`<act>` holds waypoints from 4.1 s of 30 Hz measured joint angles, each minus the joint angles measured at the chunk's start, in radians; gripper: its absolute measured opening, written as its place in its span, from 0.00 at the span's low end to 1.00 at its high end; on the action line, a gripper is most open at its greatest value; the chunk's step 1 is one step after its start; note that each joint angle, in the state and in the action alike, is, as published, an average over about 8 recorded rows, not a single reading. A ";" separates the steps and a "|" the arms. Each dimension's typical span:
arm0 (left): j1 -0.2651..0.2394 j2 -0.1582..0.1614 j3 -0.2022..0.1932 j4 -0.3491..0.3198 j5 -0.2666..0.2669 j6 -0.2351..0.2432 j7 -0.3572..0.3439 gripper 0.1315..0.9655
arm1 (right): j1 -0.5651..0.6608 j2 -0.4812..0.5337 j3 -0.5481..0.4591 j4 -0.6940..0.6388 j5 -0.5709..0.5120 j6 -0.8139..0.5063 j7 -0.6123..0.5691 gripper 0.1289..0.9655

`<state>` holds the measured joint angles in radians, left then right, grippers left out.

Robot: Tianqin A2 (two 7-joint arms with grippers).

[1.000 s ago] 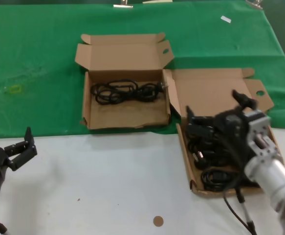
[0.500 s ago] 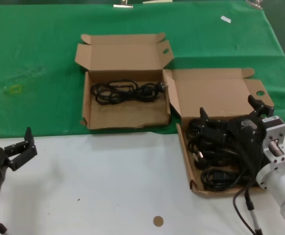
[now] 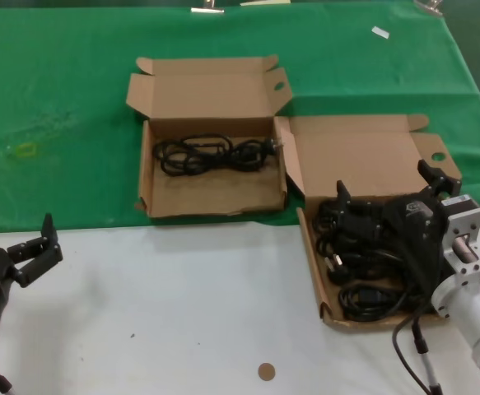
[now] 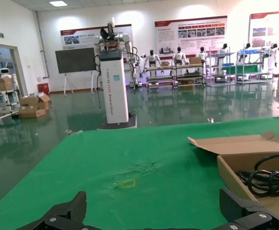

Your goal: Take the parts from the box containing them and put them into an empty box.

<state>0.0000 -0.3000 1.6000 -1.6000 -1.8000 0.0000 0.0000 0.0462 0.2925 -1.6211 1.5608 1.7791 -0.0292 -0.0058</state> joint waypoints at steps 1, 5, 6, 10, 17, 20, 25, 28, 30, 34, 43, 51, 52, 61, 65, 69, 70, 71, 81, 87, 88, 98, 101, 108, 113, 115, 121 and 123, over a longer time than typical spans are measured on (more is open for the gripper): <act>0.000 0.000 0.000 0.000 0.000 0.000 0.000 1.00 | 0.000 0.000 0.000 0.000 0.000 0.000 0.000 1.00; 0.000 0.000 0.000 0.000 0.000 0.000 0.000 1.00 | 0.000 0.000 0.000 0.000 0.000 0.000 0.000 1.00; 0.000 0.000 0.000 0.000 0.000 0.000 0.000 1.00 | 0.000 0.000 0.000 0.000 0.000 0.000 0.000 1.00; 0.000 0.000 0.000 0.000 0.000 0.000 0.000 1.00 | 0.000 0.000 0.000 0.000 0.000 0.000 0.000 1.00; 0.000 0.000 0.000 0.000 0.000 0.000 0.000 1.00 | 0.000 0.000 0.000 0.000 0.000 0.000 0.000 1.00; 0.000 0.000 0.000 0.000 0.000 0.000 0.000 1.00 | 0.000 0.000 0.000 0.000 0.000 0.000 0.000 1.00; 0.000 0.000 0.000 0.000 0.000 0.000 0.000 1.00 | 0.000 0.000 0.000 0.000 0.000 0.000 0.000 1.00; 0.000 0.000 0.000 0.000 0.000 0.000 0.000 1.00 | 0.000 0.000 0.000 0.000 0.000 0.000 0.000 1.00; 0.000 0.000 0.000 0.000 0.000 0.000 0.000 1.00 | 0.000 0.000 0.000 0.000 0.000 0.000 0.000 1.00; 0.000 0.000 0.000 0.000 0.000 0.000 0.000 1.00 | 0.000 0.000 0.000 0.000 0.000 0.000 0.000 1.00; 0.000 0.000 0.000 0.000 0.000 0.000 0.000 1.00 | 0.000 0.000 0.000 0.000 0.000 0.000 0.000 1.00; 0.000 0.000 0.000 0.000 0.000 0.000 0.000 1.00 | 0.000 0.000 0.000 0.000 0.000 0.000 0.000 1.00; 0.000 0.000 0.000 0.000 0.000 0.000 0.000 1.00 | 0.000 0.000 0.000 0.000 0.000 0.000 0.000 1.00; 0.000 0.000 0.000 0.000 0.000 0.000 0.000 1.00 | 0.000 0.000 0.000 0.000 0.000 0.000 0.000 1.00; 0.000 0.000 0.000 0.000 0.000 0.000 0.000 1.00 | 0.000 0.000 0.000 0.000 0.000 0.000 0.000 1.00; 0.000 0.000 0.000 0.000 0.000 0.000 0.000 1.00 | 0.000 0.000 0.000 0.000 0.000 0.000 0.000 1.00; 0.000 0.000 0.000 0.000 0.000 0.000 0.000 1.00 | 0.000 0.000 0.000 0.000 0.000 0.000 0.000 1.00; 0.000 0.000 0.000 0.000 0.000 0.000 0.000 1.00 | 0.000 0.000 0.000 0.000 0.000 0.000 0.000 1.00; 0.000 0.000 0.000 0.000 0.000 0.000 0.000 1.00 | 0.000 0.000 0.000 0.000 0.000 0.000 0.000 1.00; 0.000 0.000 0.000 0.000 0.000 0.000 0.000 1.00 | 0.000 0.000 0.000 0.000 0.000 0.000 0.000 1.00; 0.000 0.000 0.000 0.000 0.000 0.000 0.000 1.00 | 0.000 0.000 0.000 0.000 0.000 0.000 0.000 1.00; 0.000 0.000 0.000 0.000 0.000 0.000 0.000 1.00 | 0.000 0.000 0.000 0.000 0.000 0.000 0.000 1.00; 0.000 0.000 0.000 0.000 0.000 0.000 0.000 1.00 | 0.000 0.000 0.000 0.000 0.000 0.000 0.000 1.00; 0.000 0.000 0.000 0.000 0.000 0.000 0.000 1.00 | 0.000 0.000 0.000 0.000 0.000 0.000 0.000 1.00; 0.000 0.000 0.000 0.000 0.000 0.000 0.000 1.00 | 0.000 0.000 0.000 0.000 0.000 0.000 0.000 1.00; 0.000 0.000 0.000 0.000 0.000 0.000 0.000 1.00 | 0.000 0.000 0.000 0.000 0.000 0.000 0.000 1.00; 0.000 0.000 0.000 0.000 0.000 0.000 0.000 1.00 | 0.000 0.000 0.000 0.000 0.000 0.000 0.000 1.00; 0.000 0.000 0.000 0.000 0.000 0.000 0.000 1.00 | 0.000 0.000 0.000 0.000 0.000 0.000 0.000 1.00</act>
<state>0.0000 -0.3000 1.6000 -1.6000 -1.8000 0.0000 0.0000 0.0462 0.2925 -1.6211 1.5608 1.7790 -0.0292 -0.0058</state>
